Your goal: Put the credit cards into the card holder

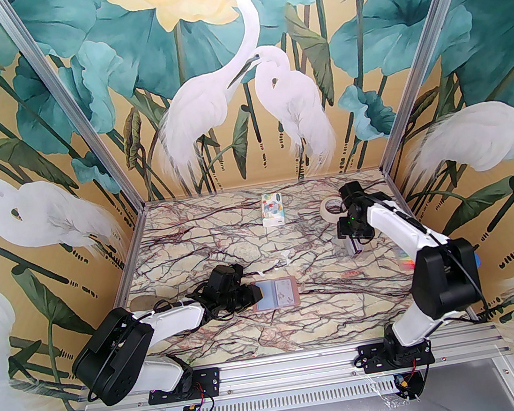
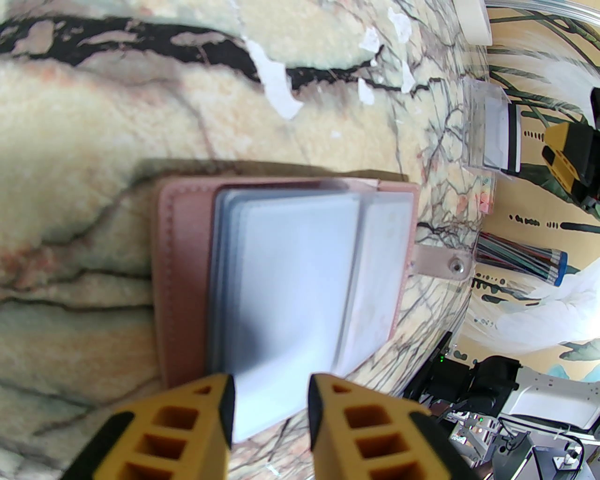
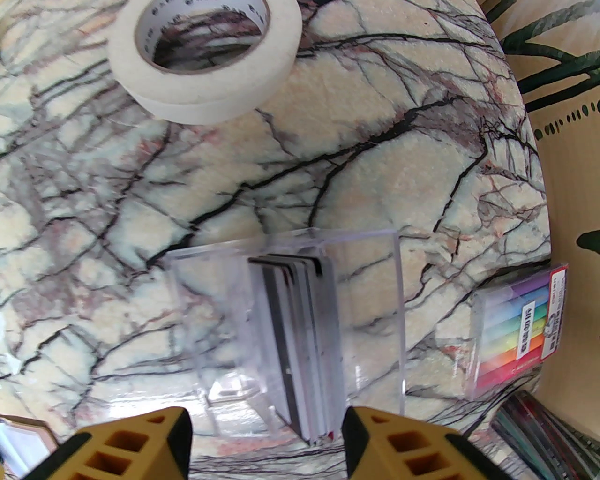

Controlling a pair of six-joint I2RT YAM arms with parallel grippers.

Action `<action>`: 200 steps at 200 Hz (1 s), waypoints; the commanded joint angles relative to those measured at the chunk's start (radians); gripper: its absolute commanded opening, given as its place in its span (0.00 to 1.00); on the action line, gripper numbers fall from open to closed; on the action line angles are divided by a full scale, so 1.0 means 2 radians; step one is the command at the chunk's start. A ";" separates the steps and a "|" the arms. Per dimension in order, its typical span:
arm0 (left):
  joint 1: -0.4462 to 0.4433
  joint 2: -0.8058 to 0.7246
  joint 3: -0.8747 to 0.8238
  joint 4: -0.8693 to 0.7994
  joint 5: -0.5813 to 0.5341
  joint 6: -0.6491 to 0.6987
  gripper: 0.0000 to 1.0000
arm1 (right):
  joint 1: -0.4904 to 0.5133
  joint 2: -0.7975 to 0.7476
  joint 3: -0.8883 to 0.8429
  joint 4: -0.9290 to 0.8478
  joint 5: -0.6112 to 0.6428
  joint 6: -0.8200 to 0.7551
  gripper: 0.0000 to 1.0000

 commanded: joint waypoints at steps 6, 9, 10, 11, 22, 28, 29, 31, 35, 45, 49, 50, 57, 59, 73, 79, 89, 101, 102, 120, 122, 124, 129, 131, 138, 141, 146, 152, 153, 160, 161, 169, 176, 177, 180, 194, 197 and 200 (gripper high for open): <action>0.003 0.006 -0.004 -0.006 -0.009 0.011 0.32 | -0.003 0.019 0.020 -0.011 0.038 -0.012 0.61; 0.003 0.005 -0.003 -0.007 -0.009 0.011 0.32 | -0.004 0.021 0.021 -0.011 0.040 -0.013 0.61; 0.003 0.006 -0.003 -0.007 -0.009 0.011 0.32 | -0.004 0.022 0.021 -0.011 0.040 -0.013 0.61; 0.004 0.005 -0.003 -0.007 -0.009 0.011 0.32 | -0.003 0.022 0.021 -0.011 0.041 -0.013 0.61; 0.003 0.005 -0.002 -0.008 -0.009 0.011 0.32 | -0.004 0.030 0.024 -0.012 0.046 -0.015 0.62; 0.003 0.005 -0.002 -0.008 -0.009 0.011 0.32 | -0.004 0.033 0.025 -0.014 0.046 -0.016 0.62; 0.003 0.005 -0.002 -0.008 -0.009 0.011 0.32 | -0.004 0.034 0.025 -0.014 0.046 -0.016 0.62; 0.003 0.004 -0.002 -0.008 -0.009 0.011 0.32 | -0.005 0.035 0.026 -0.014 0.046 -0.016 0.62; 0.003 0.005 -0.003 -0.008 -0.009 0.011 0.32 | -0.005 0.037 0.027 -0.015 0.046 -0.017 0.62; 0.003 0.006 -0.002 -0.008 -0.009 0.012 0.32 | -0.006 0.041 0.027 -0.014 0.046 -0.018 0.62; 0.003 0.005 -0.002 -0.008 -0.009 0.012 0.32 | -0.007 0.042 0.027 -0.014 0.047 -0.018 0.62; 0.004 0.006 -0.002 -0.008 -0.009 0.012 0.32 | -0.006 0.042 0.027 -0.014 0.048 -0.018 0.62; 0.004 0.006 -0.003 -0.008 -0.009 0.012 0.32 | -0.007 0.044 0.027 -0.014 0.049 -0.018 0.62; 0.003 0.006 -0.002 -0.008 -0.009 0.012 0.32 | -0.008 0.044 0.027 -0.014 0.049 -0.019 0.62; 0.003 0.007 -0.002 -0.008 -0.009 0.012 0.32 | -0.010 0.046 0.026 -0.013 0.050 -0.019 0.62; 0.003 0.008 -0.002 -0.008 -0.008 0.013 0.32 | -0.011 0.048 0.026 -0.013 0.049 -0.020 0.62; 0.003 0.010 -0.001 -0.008 -0.008 0.014 0.32 | -0.011 0.051 0.026 -0.014 0.047 -0.021 0.62; 0.003 0.011 0.000 -0.008 -0.008 0.014 0.32 | -0.012 0.055 0.027 -0.016 0.046 -0.022 0.62; 0.003 0.011 0.000 -0.008 -0.008 0.014 0.32 | -0.012 0.055 0.026 -0.016 0.046 -0.022 0.62; 0.004 0.016 0.001 -0.005 -0.007 0.014 0.32 | -0.013 0.060 0.027 -0.016 0.045 -0.022 0.62; 0.003 0.016 0.001 -0.005 -0.006 0.014 0.32 | -0.012 0.061 0.027 -0.015 0.044 -0.022 0.62; 0.003 0.016 0.001 -0.004 -0.006 0.014 0.32 | -0.013 0.061 0.027 -0.016 0.045 -0.022 0.62; 0.003 0.019 0.002 -0.002 -0.005 0.014 0.32 | -0.013 0.061 0.027 -0.016 0.045 -0.022 0.62; 0.003 0.019 0.001 -0.002 -0.005 0.014 0.32 | -0.013 0.061 0.028 -0.016 0.045 -0.022 0.62; 0.004 0.020 0.001 -0.001 -0.005 0.013 0.32 | -0.012 0.061 0.027 -0.015 0.043 -0.021 0.62; 0.003 0.020 0.001 -0.001 -0.005 0.013 0.32 | -0.012 0.061 0.027 -0.014 0.041 -0.022 0.62; 0.003 0.020 0.001 -0.001 -0.005 0.013 0.32 | -0.013 0.061 0.026 -0.013 0.039 -0.021 0.62; 0.003 0.021 0.001 0.000 -0.005 0.012 0.32 | -0.013 0.061 0.026 -0.013 0.039 -0.022 0.62; 0.003 0.021 0.001 0.000 -0.005 0.013 0.32 | -0.013 0.061 0.026 -0.014 0.039 -0.022 0.62; 0.003 0.021 0.000 0.000 -0.005 0.013 0.32 | -0.013 0.062 0.027 -0.014 0.039 -0.022 0.62; 0.003 0.021 0.000 0.000 -0.005 0.013 0.32 | -0.014 0.062 0.026 -0.014 0.038 -0.022 0.62; 0.003 0.021 0.000 -0.001 -0.006 0.013 0.32 | -0.013 0.062 0.026 -0.014 0.039 -0.023 0.62; 0.003 0.022 -0.001 -0.002 -0.007 0.013 0.32 | -0.014 0.062 0.026 -0.014 0.040 -0.022 0.62; 0.003 0.022 0.000 -0.002 -0.007 0.013 0.32 | -0.014 0.062 0.027 -0.014 0.040 -0.022 0.62; 0.003 0.022 0.000 -0.002 -0.007 0.014 0.32 | -0.014 0.062 0.027 -0.014 0.039 -0.022 0.62; 0.003 0.023 -0.001 -0.005 -0.009 0.014 0.32 | -0.014 0.062 0.025 -0.014 0.037 -0.022 0.62; 0.003 0.023 -0.001 -0.006 -0.009 0.014 0.32 | -0.014 0.062 0.025 -0.014 0.038 -0.022 0.62; 0.003 0.022 -0.002 -0.006 -0.009 0.014 0.32 | -0.015 0.062 0.025 -0.014 0.038 -0.022 0.62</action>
